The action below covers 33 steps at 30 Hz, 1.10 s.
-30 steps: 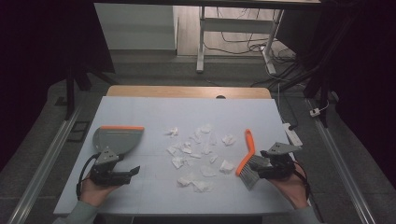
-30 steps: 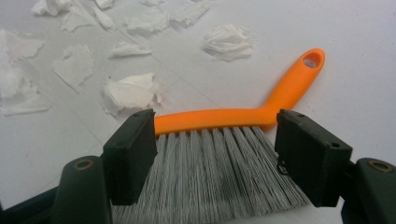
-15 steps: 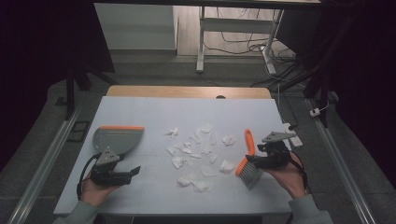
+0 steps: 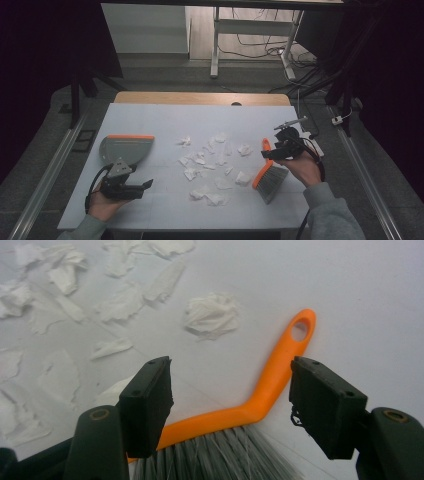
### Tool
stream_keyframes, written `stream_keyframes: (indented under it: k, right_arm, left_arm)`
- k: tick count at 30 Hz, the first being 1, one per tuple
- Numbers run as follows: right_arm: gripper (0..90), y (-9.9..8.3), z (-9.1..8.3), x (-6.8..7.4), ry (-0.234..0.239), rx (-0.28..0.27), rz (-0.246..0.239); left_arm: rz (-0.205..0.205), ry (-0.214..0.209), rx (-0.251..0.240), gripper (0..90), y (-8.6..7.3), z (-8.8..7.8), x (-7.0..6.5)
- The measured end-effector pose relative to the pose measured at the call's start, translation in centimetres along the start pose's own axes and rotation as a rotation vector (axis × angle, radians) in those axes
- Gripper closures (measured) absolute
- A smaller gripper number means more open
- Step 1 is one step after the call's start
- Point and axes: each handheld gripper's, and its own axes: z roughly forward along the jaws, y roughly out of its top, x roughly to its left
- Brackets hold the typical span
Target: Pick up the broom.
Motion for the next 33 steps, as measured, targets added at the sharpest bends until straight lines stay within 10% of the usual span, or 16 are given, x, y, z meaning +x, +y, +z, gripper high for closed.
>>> stream_keyframes:
  k: [33]
  right_arm:
    - [36.0, 0.2, 7.7, -1.8, -0.172, 0.36, 0.267]
  left_arm:
    - [-0.005, -0.019, -0.012, 20.9, 0.0, -0.2, 0.0]
